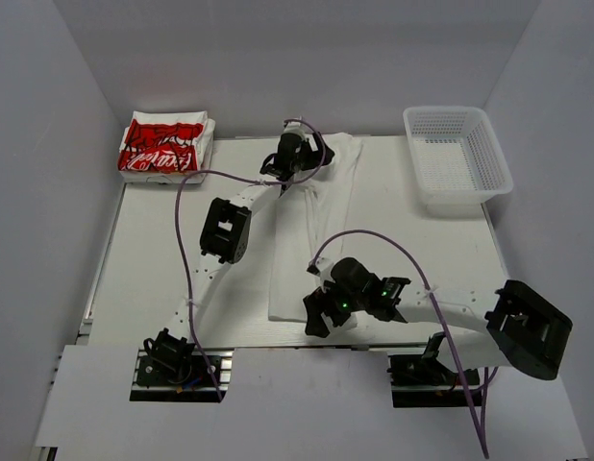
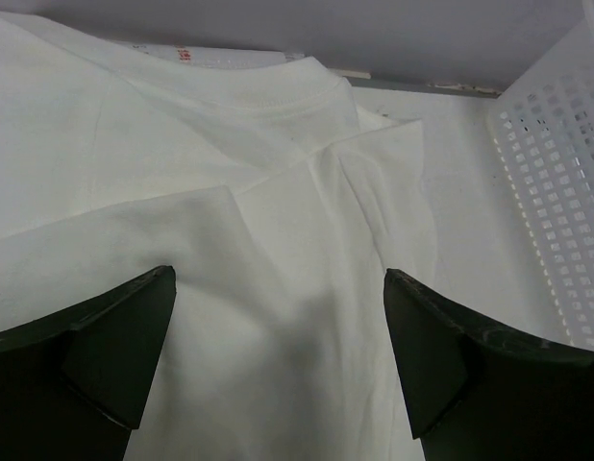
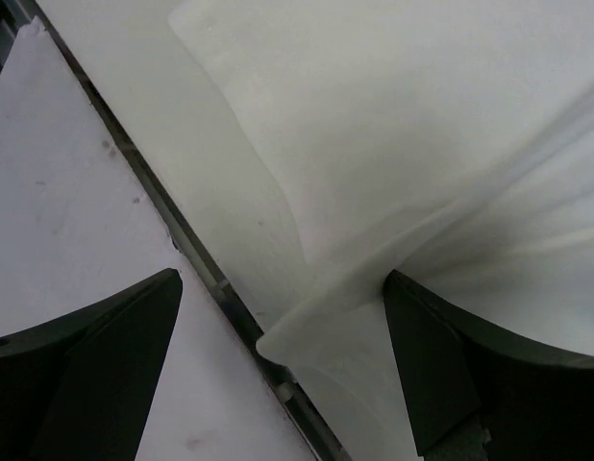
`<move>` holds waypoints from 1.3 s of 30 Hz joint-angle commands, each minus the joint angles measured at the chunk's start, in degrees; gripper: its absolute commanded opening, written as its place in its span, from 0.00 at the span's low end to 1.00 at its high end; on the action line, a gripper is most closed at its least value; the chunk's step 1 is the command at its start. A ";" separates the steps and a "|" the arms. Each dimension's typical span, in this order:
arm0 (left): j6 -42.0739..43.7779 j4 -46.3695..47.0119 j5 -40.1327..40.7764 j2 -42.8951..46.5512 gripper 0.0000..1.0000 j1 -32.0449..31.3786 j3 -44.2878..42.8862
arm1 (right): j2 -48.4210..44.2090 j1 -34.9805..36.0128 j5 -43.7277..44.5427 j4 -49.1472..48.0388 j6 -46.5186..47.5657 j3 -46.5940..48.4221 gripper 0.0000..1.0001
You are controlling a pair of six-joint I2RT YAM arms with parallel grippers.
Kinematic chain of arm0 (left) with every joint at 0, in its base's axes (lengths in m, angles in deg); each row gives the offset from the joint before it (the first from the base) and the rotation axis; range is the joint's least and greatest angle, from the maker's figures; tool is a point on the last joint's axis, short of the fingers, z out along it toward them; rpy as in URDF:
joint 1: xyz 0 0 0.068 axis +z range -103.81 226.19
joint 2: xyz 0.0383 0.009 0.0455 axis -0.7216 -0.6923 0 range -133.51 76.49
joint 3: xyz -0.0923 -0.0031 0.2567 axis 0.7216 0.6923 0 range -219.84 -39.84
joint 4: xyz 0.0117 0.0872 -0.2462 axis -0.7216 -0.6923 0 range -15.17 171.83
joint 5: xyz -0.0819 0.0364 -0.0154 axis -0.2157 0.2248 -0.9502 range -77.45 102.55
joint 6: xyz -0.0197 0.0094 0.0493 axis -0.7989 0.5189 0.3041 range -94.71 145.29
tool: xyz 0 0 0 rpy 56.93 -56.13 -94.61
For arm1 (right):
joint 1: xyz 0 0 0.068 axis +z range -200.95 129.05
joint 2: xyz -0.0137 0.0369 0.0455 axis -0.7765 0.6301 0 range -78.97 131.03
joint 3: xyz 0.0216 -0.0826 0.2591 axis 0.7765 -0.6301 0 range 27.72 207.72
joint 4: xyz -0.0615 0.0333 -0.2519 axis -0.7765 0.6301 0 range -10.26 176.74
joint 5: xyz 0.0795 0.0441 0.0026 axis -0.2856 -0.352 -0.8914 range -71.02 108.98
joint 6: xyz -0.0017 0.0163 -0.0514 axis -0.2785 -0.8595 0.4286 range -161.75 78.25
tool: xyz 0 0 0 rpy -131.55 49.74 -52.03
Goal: Fold and stack the t-shirts
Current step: Rotate the tshirt 90 degrees
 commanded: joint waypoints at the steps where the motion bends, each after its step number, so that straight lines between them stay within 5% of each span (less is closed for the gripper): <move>1: -1.77 -10.17 -0.76 2.01 1.00 -0.22 2.74 | -4.06 2.27 1.08 3.86 4.58 1.64 0.90; 8: 2.44 -11.05 -0.07 18.52 1.00 -0.22 8.01 | -12.95 3.59 6.81 -7.65 3.17 1.99 0.90; 15: 9.21 -20.28 3.54 39.13 1.00 -0.75 16.60 | -18.49 3.16 20.42 -3.81 -8.12 0.59 0.90; 19: 8.09 -21.16 8.02 57.48 1.00 -0.75 41.92 | -24.88 2.81 34.82 9.25 -20.71 -3.35 0.90; 25: -4.20 -12.91 0.86 83.99 1.00 -1.80 84.99 | -31.50 2.45 34.51 18.95 -30.74 -8.64 0.90; 28: -8.44 -12.90 -5.75 91.98 1.00 -2.50 98.13 | -32.73 2.28 32.83 22.48 -33.56 -10.05 0.90; 31: -11.86 -16.06 -11.64 95.00 1.00 -4.78 104.85 | -32.73 2.19 30.11 23.10 -34.53 -11.01 0.90; 39: -12.58 -30.29 -9.38 100.28 1.00 -9.89 108.91 | -28.96 1.75 26.77 20.38 -37.08 -12.60 0.81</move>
